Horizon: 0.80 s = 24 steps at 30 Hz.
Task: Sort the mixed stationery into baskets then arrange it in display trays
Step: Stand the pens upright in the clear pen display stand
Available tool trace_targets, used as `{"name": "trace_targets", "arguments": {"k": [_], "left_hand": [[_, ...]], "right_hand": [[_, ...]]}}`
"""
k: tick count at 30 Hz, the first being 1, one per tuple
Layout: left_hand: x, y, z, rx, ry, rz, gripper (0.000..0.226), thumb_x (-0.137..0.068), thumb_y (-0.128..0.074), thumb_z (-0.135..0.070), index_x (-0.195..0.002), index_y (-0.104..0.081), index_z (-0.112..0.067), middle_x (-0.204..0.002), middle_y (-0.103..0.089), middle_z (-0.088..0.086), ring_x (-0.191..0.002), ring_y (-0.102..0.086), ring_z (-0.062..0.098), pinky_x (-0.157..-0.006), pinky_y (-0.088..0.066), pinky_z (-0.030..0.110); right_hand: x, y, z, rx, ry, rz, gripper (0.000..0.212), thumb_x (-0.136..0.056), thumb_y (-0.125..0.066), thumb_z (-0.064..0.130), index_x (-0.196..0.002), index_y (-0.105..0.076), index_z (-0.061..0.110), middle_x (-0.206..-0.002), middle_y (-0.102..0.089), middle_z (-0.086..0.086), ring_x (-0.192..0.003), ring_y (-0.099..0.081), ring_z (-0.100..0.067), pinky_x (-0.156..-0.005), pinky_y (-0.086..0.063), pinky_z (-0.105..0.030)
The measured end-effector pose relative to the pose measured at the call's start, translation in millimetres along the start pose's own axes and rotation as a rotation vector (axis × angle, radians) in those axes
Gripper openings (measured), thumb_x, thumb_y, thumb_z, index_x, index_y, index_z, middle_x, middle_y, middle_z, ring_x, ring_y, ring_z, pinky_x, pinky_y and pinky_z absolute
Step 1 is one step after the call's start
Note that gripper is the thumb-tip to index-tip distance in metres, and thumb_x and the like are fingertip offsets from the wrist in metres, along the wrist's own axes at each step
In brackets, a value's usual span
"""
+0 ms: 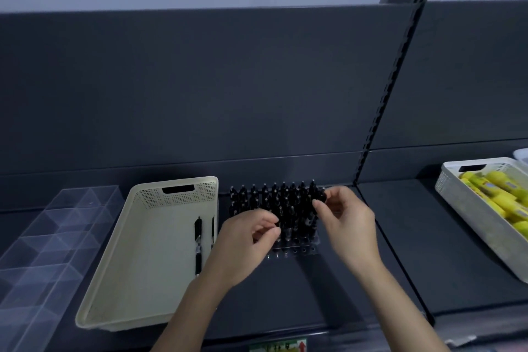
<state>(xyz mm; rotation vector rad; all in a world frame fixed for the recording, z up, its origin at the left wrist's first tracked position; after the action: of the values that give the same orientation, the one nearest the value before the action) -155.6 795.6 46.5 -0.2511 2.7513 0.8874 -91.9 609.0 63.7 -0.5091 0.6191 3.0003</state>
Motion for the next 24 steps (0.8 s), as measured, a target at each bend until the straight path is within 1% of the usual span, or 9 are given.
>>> {"name": "trace_targets", "arguments": {"k": [4,7,12,14,17,19,21,22,24], "left_hand": [[3.2,2.0,6.3,0.002,0.036,-0.004,0.016,-0.084,-0.069,-0.022,-0.09,-0.067,-0.037,-0.084,-0.068,-0.024,-0.085,-0.062,-0.01,-0.074,-0.044,0.004],[5.5,4.5,12.4,-0.007,0.055,-0.018,0.021,-0.083,-0.069,-0.022,-0.088,-0.064,-0.042,-0.083,-0.067,-0.025,-0.086,-0.062,-0.01,-0.075,-0.044,0.004],[12.2,14.4,23.4,0.009,0.076,-0.061,0.019,-0.083,-0.069,-0.018,-0.088,-0.067,-0.036,-0.085,-0.067,-0.027,-0.083,-0.064,-0.005,-0.073,-0.048,0.009],[15.3,22.7,29.5,0.02,0.081,-0.085,0.018,-0.083,-0.069,-0.015,-0.085,-0.068,-0.033,-0.082,-0.068,-0.023,-0.079,-0.065,0.0,-0.069,-0.05,0.012],[22.2,42.0,43.1,-0.009,0.112,-0.152,0.021,-0.084,-0.067,-0.012,-0.079,-0.068,-0.032,-0.076,-0.067,-0.02,-0.073,-0.064,0.001,-0.064,-0.046,0.009],[27.4,60.2,59.0,-0.059,0.175,-0.235,0.022,-0.083,-0.065,-0.011,-0.074,-0.066,-0.031,-0.071,-0.066,-0.019,-0.069,-0.062,0.002,-0.061,-0.043,0.008],[28.7,75.0,78.9,-0.158,0.263,-0.279,0.018,-0.084,-0.063,-0.012,-0.073,-0.064,-0.027,-0.068,-0.065,-0.016,-0.069,-0.062,0.001,-0.058,-0.041,0.008],[26.8,77.7,90.2,-0.212,0.321,-0.262,0.015,-0.085,-0.063,-0.014,-0.075,-0.062,-0.025,-0.068,-0.064,-0.014,-0.07,-0.062,0.002,-0.058,-0.04,0.011],[21.7,73.4,114.4,-0.305,0.461,-0.148,0.008,-0.086,-0.062,-0.021,-0.083,-0.055,-0.024,-0.076,-0.06,-0.014,-0.075,-0.06,0.008,-0.06,-0.039,0.02]], "right_hand": [[-2.2,-12.5,-6.5,0.056,0.003,0.021,0.017,-0.084,-0.069,0.014,-0.076,-0.056,0.022,-0.068,-0.063,0.009,-0.067,-0.058,0.0,-0.058,-0.041,-0.004],[0.1,-23.7,-8.3,0.136,0.035,0.095,0.016,-0.083,-0.07,0.014,-0.077,-0.057,0.02,-0.068,-0.062,0.01,-0.067,-0.059,-0.002,-0.058,-0.041,-0.005],[7.2,-41.4,-14.6,0.29,0.049,0.192,0.014,-0.086,-0.067,0.017,-0.079,-0.055,0.016,-0.065,-0.06,0.005,-0.062,-0.057,-0.012,-0.056,-0.044,-0.021],[4.3,-42.2,-13.1,0.332,0.063,0.205,0.015,-0.086,-0.067,0.019,-0.08,-0.053,0.017,-0.065,-0.058,0.007,-0.062,-0.056,-0.013,-0.056,-0.045,-0.024],[2.8,-41.7,-15.0,0.374,0.044,0.255,0.014,-0.085,-0.069,0.027,-0.088,-0.058,0.018,-0.072,-0.06,0.009,-0.068,-0.059,-0.012,-0.061,-0.048,-0.024],[2.6,-34.9,-13.3,0.335,0.026,0.219,0.02,-0.083,-0.069,0.035,-0.091,-0.06,0.019,-0.077,-0.063,0.01,-0.072,-0.06,-0.007,-0.062,-0.046,-0.018],[0.7,-24.7,-3.8,0.284,0.044,0.112,0.021,-0.084,-0.067,0.039,-0.086,-0.06,0.02,-0.075,-0.062,0.01,-0.071,-0.059,-0.005,-0.06,-0.042,-0.014],[-0.5,-21.5,2.2,0.271,0.06,0.068,0.02,-0.085,-0.066,0.038,-0.083,-0.059,0.019,-0.074,-0.061,0.01,-0.07,-0.058,-0.006,-0.06,-0.042,-0.016],[-2.0,-22.1,15.6,0.268,0.104,0.027,0.017,-0.087,-0.063,0.034,-0.081,-0.059,0.019,-0.073,-0.059,0.008,-0.069,-0.056,-0.006,-0.061,-0.042,-0.019]]}}
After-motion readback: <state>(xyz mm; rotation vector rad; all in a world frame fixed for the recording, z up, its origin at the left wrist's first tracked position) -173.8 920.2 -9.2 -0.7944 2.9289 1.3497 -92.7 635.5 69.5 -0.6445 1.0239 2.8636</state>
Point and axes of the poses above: each hand's wrist, its own x-axis away from the middle knuckle, its own y-axis out of the back of the hand, z = x × y, the point moved 9 cm from there along -x, towards the middle knuckle
